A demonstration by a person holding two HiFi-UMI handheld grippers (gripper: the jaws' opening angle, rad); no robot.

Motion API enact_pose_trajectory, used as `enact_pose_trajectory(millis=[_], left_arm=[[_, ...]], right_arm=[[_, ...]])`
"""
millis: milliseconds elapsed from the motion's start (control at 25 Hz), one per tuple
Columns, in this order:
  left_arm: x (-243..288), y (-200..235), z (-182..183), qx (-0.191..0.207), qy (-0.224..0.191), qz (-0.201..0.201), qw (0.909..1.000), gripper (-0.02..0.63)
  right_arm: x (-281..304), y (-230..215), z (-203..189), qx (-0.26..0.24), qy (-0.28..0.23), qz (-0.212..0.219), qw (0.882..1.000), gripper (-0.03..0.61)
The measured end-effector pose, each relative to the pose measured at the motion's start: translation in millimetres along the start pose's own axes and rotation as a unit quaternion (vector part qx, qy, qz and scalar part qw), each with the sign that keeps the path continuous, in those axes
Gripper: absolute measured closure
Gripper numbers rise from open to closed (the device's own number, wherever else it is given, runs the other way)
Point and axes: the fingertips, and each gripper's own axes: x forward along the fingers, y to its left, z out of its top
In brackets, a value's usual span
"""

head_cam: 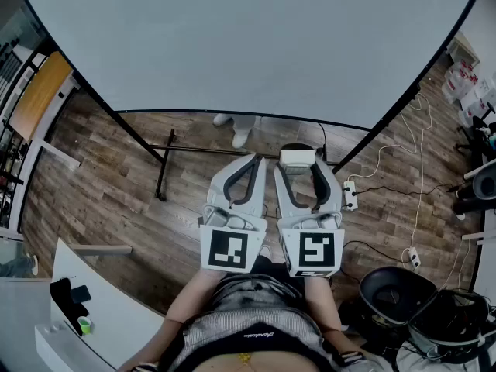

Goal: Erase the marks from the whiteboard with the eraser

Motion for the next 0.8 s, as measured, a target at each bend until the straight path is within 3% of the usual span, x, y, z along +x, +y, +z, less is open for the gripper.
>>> enact_pose_trajectory(millis=[400,800], left_arm=[[23,-15,-11,-0.008,0.014,0.007,0.9998,0.609],[30,9,-25,-0.035,0.024,0.057,0.9975,0.609]], right_arm=[[7,-36,-11,0.024,-0.003,0.006,1.0,0.336],[35,-39,-10,0.026,-0.011,0.042,0.999,0.336]])
